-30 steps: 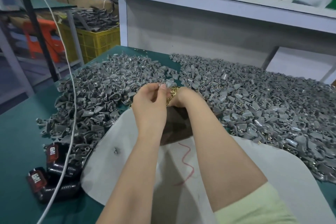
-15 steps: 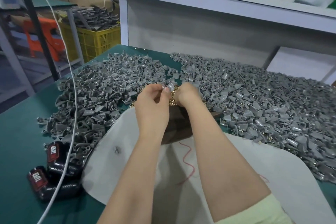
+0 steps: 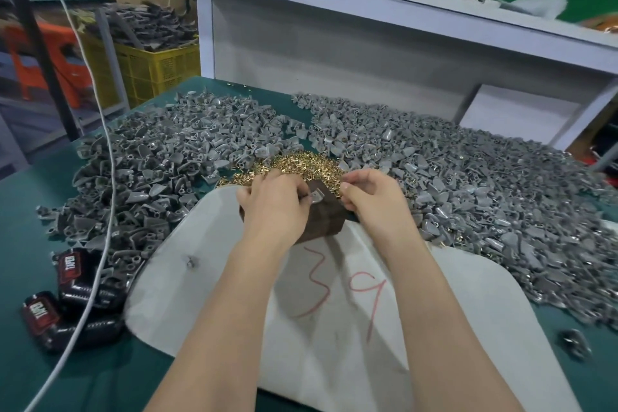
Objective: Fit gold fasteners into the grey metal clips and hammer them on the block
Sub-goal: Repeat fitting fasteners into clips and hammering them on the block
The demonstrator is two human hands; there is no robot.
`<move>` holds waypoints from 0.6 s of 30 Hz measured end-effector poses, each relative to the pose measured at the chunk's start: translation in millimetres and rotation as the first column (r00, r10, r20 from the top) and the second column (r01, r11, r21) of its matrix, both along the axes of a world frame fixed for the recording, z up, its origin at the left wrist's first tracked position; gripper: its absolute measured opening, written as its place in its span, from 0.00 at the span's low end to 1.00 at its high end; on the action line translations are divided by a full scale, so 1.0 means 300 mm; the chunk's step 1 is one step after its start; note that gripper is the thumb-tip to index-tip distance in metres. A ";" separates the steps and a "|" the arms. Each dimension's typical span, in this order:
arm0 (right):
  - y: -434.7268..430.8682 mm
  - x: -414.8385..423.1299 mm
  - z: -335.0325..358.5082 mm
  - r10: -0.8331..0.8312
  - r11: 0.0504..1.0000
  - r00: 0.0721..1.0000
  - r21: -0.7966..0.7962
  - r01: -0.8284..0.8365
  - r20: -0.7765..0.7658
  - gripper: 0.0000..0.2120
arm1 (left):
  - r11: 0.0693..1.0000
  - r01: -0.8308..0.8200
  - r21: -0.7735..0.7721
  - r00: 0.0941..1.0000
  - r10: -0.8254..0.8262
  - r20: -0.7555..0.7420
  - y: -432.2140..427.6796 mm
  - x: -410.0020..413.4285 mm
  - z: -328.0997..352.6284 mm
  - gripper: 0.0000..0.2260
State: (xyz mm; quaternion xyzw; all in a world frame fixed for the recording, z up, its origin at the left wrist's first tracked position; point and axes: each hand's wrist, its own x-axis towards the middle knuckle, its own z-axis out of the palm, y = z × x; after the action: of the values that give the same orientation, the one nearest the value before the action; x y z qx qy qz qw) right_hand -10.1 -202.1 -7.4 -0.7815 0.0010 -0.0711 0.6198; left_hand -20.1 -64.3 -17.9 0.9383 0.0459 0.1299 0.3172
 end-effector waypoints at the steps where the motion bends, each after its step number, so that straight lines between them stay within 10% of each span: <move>1: 0.005 0.002 -0.003 -0.009 1.000 1.000 -0.020 0.009 0.023 0.06 | 1.000 0.001 0.003 1.000 -0.001 0.001 -0.001 0.000 0.001 0.05; 18: 0.038 0.005 -0.013 0.089 0.969 0.979 -0.243 -0.043 0.184 0.13 | 0.973 0.184 -0.137 0.973 -0.161 0.164 -0.007 -0.015 0.039 0.06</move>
State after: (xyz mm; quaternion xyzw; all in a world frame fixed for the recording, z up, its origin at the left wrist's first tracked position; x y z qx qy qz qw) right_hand -8.7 -190.5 -11.4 -0.8391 -0.0938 -0.1257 0.5209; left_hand -24.7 -66.6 -6.2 0.8994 -0.0504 0.1691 0.4000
